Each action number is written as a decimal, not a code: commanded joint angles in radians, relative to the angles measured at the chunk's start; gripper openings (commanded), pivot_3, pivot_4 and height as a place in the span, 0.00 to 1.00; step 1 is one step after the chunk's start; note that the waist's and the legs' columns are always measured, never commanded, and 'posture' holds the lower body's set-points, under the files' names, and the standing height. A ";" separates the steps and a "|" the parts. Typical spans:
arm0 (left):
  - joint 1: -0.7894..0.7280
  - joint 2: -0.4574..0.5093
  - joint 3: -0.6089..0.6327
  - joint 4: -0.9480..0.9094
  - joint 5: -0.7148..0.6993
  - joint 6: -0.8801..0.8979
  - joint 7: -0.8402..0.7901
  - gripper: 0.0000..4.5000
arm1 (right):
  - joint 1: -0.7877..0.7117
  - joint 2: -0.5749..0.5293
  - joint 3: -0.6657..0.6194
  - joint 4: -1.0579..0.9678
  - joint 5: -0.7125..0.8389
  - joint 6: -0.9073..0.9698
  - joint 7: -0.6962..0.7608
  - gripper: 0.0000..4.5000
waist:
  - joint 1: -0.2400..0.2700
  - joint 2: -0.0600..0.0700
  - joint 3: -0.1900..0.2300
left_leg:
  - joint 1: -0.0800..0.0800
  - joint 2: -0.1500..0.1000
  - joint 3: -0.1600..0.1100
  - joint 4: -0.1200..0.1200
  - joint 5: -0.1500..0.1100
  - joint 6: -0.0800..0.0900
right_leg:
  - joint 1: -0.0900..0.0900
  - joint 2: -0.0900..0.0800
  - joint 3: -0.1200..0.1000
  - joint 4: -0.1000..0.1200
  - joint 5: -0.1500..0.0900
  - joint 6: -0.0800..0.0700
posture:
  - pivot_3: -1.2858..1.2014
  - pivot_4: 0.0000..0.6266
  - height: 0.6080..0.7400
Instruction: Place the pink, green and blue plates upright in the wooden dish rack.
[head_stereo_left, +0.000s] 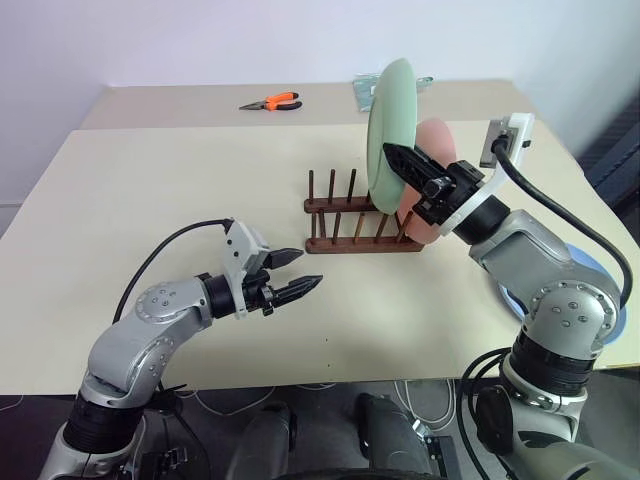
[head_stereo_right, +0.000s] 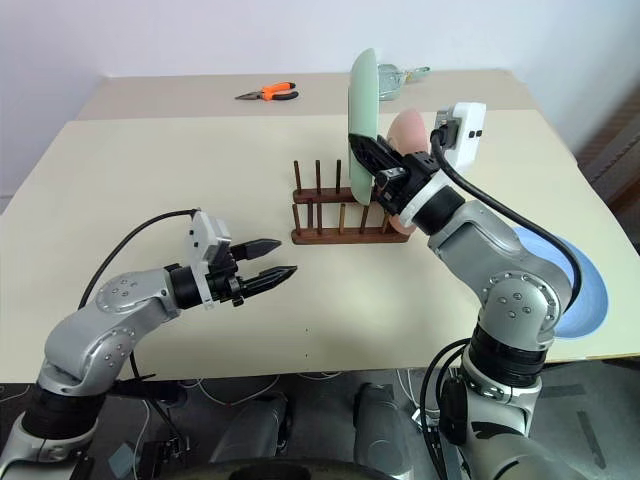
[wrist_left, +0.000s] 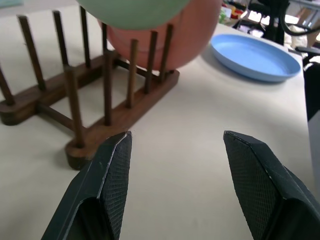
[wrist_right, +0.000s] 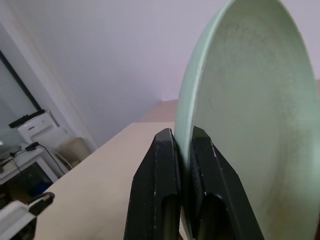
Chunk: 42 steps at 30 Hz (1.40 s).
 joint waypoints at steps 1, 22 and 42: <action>0.002 -0.003 -0.009 -0.048 0.007 -0.007 0.006 0.66 | -0.011 -0.020 0.016 0.019 0.026 -0.006 -0.002 0.00 | 0.000 0.000 0.000 | 0.000 0.000 0.000 0.000 0.000 0.000 | 0.000 0.000 0.000 0.000 0.000 0.000 | 0.52 0.24 1.00; -0.004 -0.005 -0.028 -0.043 0.036 -0.016 0.004 0.66 | -0.072 -0.090 0.022 0.022 0.148 -0.048 -0.095 0.00 | 0.001 0.000 0.000 | 0.000 0.000 0.000 0.000 0.000 0.000 | 0.000 0.000 0.000 0.000 0.000 0.000 | 0.52 0.24 1.00; -0.018 -0.004 -0.049 -0.012 0.060 -0.026 -0.020 0.67 | -0.052 -0.446 -0.004 0.026 -0.115 -0.215 0.186 0.57 | 0.006 0.000 0.000 | -0.001 0.000 0.000 0.000 0.000 0.000 | 0.001 0.000 0.000 -0.002 -0.002 0.003 | 0.52 0.24 1.00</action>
